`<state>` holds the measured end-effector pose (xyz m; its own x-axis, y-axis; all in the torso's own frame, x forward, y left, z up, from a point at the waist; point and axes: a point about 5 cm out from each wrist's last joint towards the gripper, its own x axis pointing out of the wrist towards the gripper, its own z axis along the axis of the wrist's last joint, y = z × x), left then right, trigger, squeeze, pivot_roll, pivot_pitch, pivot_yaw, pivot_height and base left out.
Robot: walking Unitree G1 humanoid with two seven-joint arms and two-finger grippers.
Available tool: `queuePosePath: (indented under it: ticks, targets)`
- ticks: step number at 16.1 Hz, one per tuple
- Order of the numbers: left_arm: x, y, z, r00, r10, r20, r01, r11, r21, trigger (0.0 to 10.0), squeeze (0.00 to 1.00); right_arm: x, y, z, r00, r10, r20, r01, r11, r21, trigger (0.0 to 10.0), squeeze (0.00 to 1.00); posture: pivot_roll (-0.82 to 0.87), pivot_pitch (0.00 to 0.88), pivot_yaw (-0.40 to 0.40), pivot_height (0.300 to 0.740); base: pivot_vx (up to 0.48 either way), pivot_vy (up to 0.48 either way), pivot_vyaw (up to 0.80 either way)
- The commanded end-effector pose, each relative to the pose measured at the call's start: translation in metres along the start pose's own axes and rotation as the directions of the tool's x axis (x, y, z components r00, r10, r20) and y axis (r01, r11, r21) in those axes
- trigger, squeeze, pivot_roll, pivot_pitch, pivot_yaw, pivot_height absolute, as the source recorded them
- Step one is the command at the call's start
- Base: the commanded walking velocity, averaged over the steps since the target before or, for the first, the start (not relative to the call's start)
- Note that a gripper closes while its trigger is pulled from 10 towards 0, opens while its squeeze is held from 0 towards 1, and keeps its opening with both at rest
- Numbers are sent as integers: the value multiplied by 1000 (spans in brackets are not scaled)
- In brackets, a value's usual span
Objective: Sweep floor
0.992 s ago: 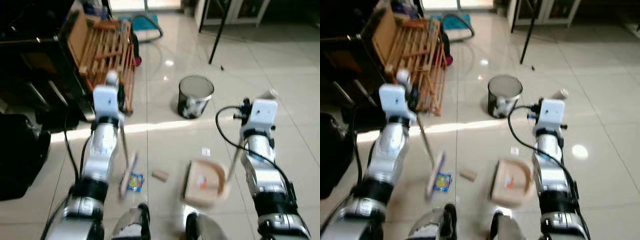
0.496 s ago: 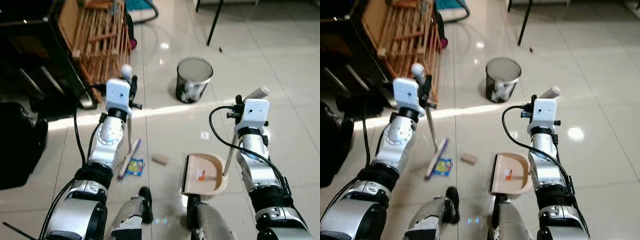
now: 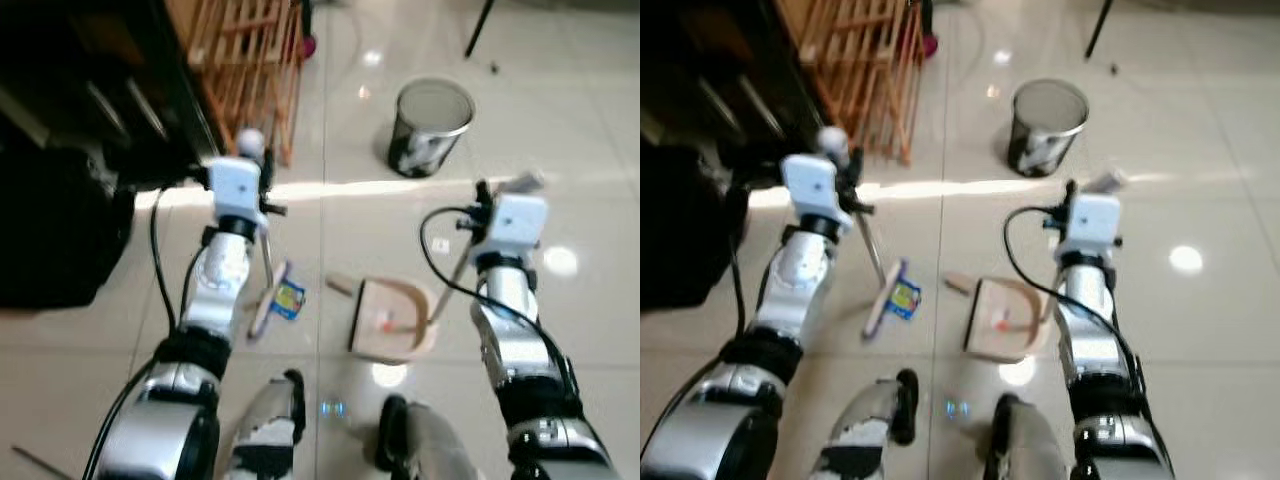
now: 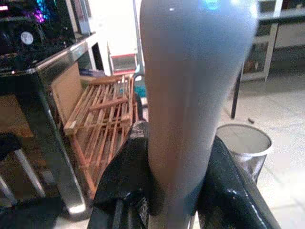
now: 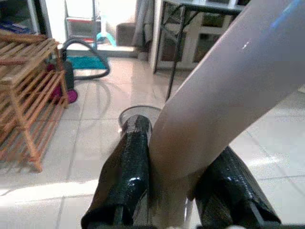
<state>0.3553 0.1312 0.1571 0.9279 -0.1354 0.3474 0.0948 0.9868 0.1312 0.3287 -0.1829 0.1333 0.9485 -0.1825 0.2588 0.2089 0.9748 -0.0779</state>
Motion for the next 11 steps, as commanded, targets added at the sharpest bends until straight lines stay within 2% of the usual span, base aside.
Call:
queuePosePath:
  ticks: [1,2,3,4,8,11]
  targets:
    - [-9,-3,2,999,-31,10,30,999,20,10000,0,-7,-9,4,999,-25,22,25,1000,-8,10000,0,-8,290,37,740,0,0,0]
    - [-12,-2,1,1000,-30,5,29,999,20,10000,0,-9,-8,4,999,-24,23,25,1000,-5,10000,0,-8,283,35,740,0,0,0]
    - [-17,-2,4,999,-33,27,33,999,21,10000,0,-16,-9,3,999,-43,22,43,999,2,10000,0,-4,259,29,740,0,0,0]
    - [-17,-2,9,998,-38,56,37,999,23,10000,0,-18,-10,3,998,-62,20,62,998,7,10000,0,-2,270,28,740,0,0,0]
    - [-3,-7,18,996,-27,88,24,999,32,10000,0,-13,-7,4,998,-59,9,59,998,1,10000,0,11,302,41,740,0,0,0]
    - [13,-16,24,990,-82,114,76,995,60,10000,0,-5,-7,3,998,-70,9,70,997,-15,10000,0,14,312,53,740,0,0,0]
